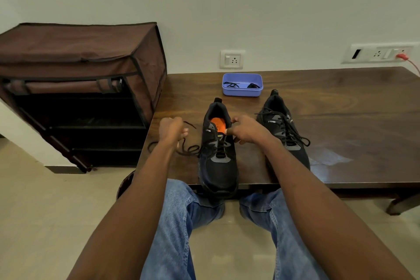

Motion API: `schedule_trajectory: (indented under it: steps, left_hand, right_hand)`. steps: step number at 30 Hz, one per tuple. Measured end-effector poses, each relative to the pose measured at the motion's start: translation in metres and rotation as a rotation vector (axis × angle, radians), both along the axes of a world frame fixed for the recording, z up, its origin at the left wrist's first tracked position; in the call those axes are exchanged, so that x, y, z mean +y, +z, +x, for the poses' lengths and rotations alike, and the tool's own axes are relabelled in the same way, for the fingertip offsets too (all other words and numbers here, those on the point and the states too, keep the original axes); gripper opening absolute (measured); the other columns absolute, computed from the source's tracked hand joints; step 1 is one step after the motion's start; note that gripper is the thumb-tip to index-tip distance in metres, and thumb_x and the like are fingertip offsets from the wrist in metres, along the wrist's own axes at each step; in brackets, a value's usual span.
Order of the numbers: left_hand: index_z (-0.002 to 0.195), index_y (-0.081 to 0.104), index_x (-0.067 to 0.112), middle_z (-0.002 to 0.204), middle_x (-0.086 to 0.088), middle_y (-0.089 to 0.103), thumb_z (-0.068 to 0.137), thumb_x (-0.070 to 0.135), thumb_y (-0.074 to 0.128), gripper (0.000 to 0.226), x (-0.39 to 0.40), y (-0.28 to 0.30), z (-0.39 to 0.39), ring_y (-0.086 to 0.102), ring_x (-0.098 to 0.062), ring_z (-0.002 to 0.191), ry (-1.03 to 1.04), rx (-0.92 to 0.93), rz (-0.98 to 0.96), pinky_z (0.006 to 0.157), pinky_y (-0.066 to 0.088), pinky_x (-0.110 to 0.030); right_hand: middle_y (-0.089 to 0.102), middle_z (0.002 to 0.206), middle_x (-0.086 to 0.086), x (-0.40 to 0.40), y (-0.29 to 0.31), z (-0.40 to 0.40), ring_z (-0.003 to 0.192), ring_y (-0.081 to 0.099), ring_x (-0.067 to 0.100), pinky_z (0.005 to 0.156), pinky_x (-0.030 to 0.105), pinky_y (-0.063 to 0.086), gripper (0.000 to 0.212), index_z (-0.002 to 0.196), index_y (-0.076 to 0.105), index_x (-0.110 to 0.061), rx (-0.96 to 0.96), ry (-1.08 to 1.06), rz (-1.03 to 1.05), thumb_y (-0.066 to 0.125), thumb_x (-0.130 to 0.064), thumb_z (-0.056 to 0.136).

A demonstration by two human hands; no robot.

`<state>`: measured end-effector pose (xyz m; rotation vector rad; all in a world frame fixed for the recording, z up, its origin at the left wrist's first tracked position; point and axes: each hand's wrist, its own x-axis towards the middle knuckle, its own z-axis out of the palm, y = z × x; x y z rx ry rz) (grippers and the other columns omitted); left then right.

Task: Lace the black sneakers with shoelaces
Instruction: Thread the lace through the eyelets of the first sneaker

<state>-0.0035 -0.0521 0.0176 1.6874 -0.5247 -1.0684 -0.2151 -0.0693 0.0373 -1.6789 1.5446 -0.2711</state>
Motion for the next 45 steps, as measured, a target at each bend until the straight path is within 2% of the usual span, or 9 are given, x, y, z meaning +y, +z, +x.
schedule_trajectory:
  steps: [2, 7, 11, 19, 22, 26, 32, 41, 45]
  left_hand:
    - [0.088, 0.057, 0.007, 0.111, -0.014, 0.064, 0.085, 0.011, 0.049, 0.009, 0.005, -0.001, 0.006, 0.068, -0.035, 0.095, 0.143, -0.241, 0.008, 0.09, 0.057, -0.046]
    - [0.143, 0.038, 0.007, 0.15, -0.018, 0.028, 0.09, 0.017, 0.059, 0.057, 0.009, 0.007, 0.004, 0.043, -0.039, 0.128, 0.139, -0.495, 0.215, 0.098, 0.043, -0.045]
    - [0.104, 0.069, 0.009, 0.101, -0.012, 0.07, 0.091, 0.028, 0.066, 0.023, 0.012, 0.0, -0.011, 0.067, -0.027, 0.093, -0.2, -0.534, 0.082, 0.08, 0.056, -0.038]
    - [0.059, 0.053, 0.014, 0.062, -0.001, 0.059, 0.071, 0.054, 0.082, 0.051, 0.007, 0.005, -0.044, 0.054, -0.015, 0.055, -0.476, -0.71, 0.104, 0.05, 0.035, -0.027]
    - [0.06, 0.055, 0.014, 0.063, -0.003, 0.061, 0.079, 0.037, 0.079, 0.038, 0.006, 0.007, -0.043, 0.058, -0.016, 0.056, -0.501, -0.674, 0.112, 0.051, 0.043, -0.029]
    - [0.069, 0.067, 0.004, 0.082, -0.02, 0.072, 0.083, 0.011, 0.07, 0.016, 0.005, 0.006, -0.03, 0.073, -0.032, 0.082, -0.469, -0.414, 0.073, 0.079, 0.061, -0.048]
    - [0.084, 0.07, -0.003, 0.086, -0.017, 0.074, 0.083, 0.014, 0.07, 0.017, 0.01, 0.007, -0.034, 0.074, -0.026, 0.073, -0.413, -0.358, 0.055, 0.07, 0.063, -0.042]
    - [0.077, 0.069, 0.003, 0.059, -0.008, 0.063, 0.083, 0.035, 0.073, 0.034, 0.015, 0.008, -0.035, 0.055, -0.017, 0.044, -0.445, -0.432, 0.079, 0.044, 0.042, -0.026]
    - [0.082, 0.07, 0.004, 0.061, -0.005, 0.059, 0.085, 0.038, 0.073, 0.034, 0.014, 0.008, -0.035, 0.046, -0.012, 0.044, -0.469, -0.478, 0.096, 0.039, 0.034, -0.023]
  right_hand:
    - [0.068, 0.107, 0.011, 0.0, 0.001, 0.001, 0.096, 0.069, 0.026, 0.084, 0.043, 0.06, 0.03, 0.118, 0.057, -0.016, 0.006, 0.012, 0.004, 0.065, -0.025, 0.091]
    - [0.064, 0.112, 0.008, 0.003, 0.004, 0.006, 0.097, 0.067, 0.025, 0.087, 0.045, 0.058, 0.045, 0.137, 0.049, -0.019, 0.05, 0.039, -0.038, 0.062, -0.024, 0.094]
    - [0.058, 0.105, 0.003, 0.006, 0.004, 0.007, 0.101, 0.062, 0.023, 0.092, 0.044, 0.054, 0.044, 0.136, 0.051, -0.018, 0.101, 0.074, -0.096, 0.063, -0.028, 0.094]
    - [0.066, 0.109, 0.01, 0.016, 0.003, 0.008, 0.101, 0.062, 0.027, 0.091, 0.043, 0.052, 0.038, 0.124, 0.057, -0.013, 0.134, 0.057, -0.142, 0.064, -0.032, 0.093]
    - [0.064, 0.105, 0.006, 0.015, 0.0, 0.012, 0.098, 0.061, 0.024, 0.086, 0.04, 0.051, 0.038, 0.126, 0.057, -0.015, 0.152, 0.044, -0.166, 0.06, -0.032, 0.093]
    - [0.067, 0.107, 0.005, 0.009, -0.001, 0.015, 0.097, 0.065, 0.023, 0.09, 0.046, 0.054, 0.037, 0.127, 0.057, -0.021, 0.048, -0.02, -0.111, 0.057, -0.024, 0.09]
    - [0.06, 0.136, 0.003, 0.004, -0.007, 0.015, 0.113, 0.06, 0.021, 0.101, 0.047, 0.049, 0.053, 0.145, 0.047, -0.03, -0.003, 0.018, -0.15, 0.051, -0.017, 0.094]
    - [0.045, 0.144, 0.015, 0.005, -0.02, 0.033, 0.125, 0.048, 0.033, 0.107, 0.046, 0.043, 0.021, 0.112, 0.073, -0.021, 0.174, 0.192, -0.168, 0.058, -0.022, 0.098]
    - [0.04, 0.151, 0.014, 0.008, -0.02, 0.032, 0.14, 0.036, 0.029, 0.111, 0.039, 0.036, 0.026, 0.069, 0.061, -0.021, 0.122, 0.138, -0.204, 0.064, -0.017, 0.094]
